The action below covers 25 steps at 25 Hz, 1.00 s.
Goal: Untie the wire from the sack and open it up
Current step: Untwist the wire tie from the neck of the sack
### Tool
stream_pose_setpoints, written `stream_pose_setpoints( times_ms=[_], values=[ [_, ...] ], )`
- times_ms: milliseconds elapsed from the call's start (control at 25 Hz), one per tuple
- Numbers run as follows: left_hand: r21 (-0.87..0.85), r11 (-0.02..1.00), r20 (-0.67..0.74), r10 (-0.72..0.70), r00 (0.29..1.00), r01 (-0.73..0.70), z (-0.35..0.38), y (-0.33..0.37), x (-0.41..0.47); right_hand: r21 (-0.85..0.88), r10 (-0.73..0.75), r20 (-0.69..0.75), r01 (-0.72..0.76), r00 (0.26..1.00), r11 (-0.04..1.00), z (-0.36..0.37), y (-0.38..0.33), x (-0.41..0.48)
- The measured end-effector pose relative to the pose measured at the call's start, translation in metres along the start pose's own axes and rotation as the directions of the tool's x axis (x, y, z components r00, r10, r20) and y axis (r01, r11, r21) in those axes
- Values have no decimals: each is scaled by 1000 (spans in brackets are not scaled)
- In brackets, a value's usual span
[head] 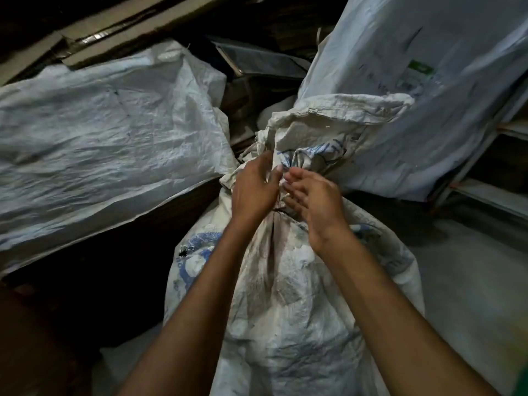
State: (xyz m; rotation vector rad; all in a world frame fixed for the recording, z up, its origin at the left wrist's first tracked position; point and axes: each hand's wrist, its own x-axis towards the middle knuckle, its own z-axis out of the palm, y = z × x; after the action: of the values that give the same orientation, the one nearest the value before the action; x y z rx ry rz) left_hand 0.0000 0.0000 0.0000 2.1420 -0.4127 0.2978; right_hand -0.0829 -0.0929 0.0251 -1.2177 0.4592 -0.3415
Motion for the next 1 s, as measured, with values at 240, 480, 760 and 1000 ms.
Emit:
stream_pose_setpoints(
  times_ms=[240, 480, 760, 1000],
  values=[
    [18, 998, 220, -68, 973, 65, 1, 4, 46, 304, 66, 66, -83, 996, 949, -10, -26, 7],
    [-358, 923, 175, -80, 981, 139, -33, 29, 37, -19, -13, -88, 11, 996, 1000, -9, -24, -9],
    [-368, 906, 133, 272, 953, -208, -103, 97, 18, -417, -296, 61, 294, 953, 860, 2, -36, 8],
    [-282, 943, 27, 192, 981, -177, -113, 64, -17, -381, -311, 12, 292, 950, 877, 7, -42, 23]
  ],
)
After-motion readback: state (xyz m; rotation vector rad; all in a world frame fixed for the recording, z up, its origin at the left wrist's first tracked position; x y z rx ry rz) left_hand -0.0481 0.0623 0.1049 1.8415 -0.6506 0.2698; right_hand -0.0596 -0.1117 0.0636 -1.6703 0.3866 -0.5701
